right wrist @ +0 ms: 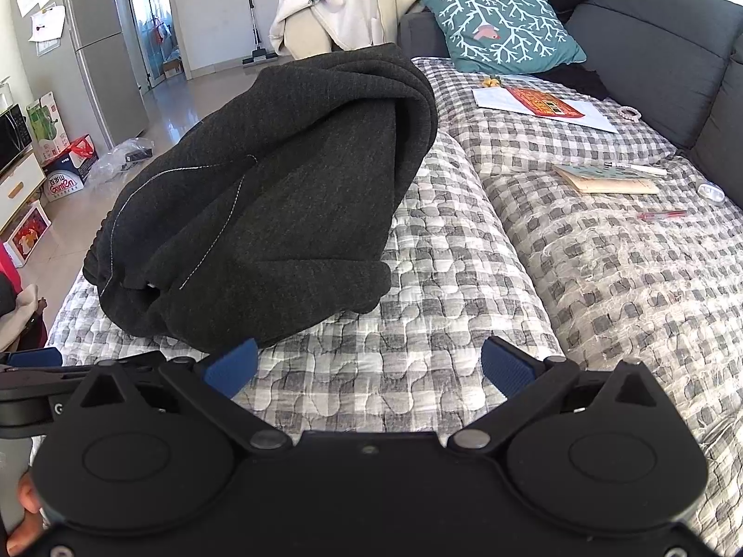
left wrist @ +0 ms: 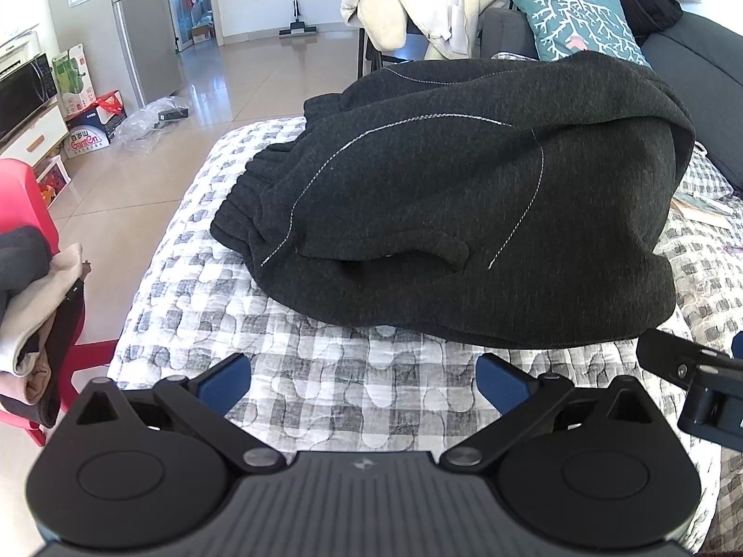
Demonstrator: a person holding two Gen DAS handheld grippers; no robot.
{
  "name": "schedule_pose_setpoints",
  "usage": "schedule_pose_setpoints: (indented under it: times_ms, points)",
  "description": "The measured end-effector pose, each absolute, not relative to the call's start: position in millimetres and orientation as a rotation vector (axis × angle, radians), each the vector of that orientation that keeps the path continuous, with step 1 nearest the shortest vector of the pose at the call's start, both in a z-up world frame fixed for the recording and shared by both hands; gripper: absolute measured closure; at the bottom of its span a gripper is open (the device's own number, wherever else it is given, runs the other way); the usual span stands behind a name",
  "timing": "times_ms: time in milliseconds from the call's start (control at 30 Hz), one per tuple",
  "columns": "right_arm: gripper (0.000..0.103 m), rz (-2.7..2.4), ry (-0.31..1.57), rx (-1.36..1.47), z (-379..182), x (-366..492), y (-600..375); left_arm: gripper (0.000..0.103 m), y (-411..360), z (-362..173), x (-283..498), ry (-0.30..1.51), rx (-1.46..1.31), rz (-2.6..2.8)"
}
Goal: Fold clothes
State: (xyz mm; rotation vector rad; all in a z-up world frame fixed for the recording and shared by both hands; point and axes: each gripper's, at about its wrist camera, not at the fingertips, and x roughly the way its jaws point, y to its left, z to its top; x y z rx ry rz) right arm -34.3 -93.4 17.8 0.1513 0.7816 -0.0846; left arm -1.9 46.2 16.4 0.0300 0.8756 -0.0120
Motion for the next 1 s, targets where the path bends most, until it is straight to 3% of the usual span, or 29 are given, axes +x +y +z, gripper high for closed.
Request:
schedule_pose_setpoints:
  times_ms: [467, 633, 767, 1000]
  points:
    - [0.0, -0.088, 0.775, 0.154, 22, -31, -92, 0.0, 75, 20, 9, 0.908, 0.025, -0.003]
    - [0.0, -0.039, 0.692, 0.105, 24, -35, -93, 0.0, 97, 25, 19, 0.86, -0.019, -0.019]
    - [0.0, 0.018, 0.674, 0.065, 23, -32, -95, 0.0, 128, 29, 33, 0.778, -0.02, -0.071]
    - [0.0, 0.116, 0.626, 0.064, 19, -28, -104, 0.0, 198, 27, 81, 0.82, -0.129, -0.082]
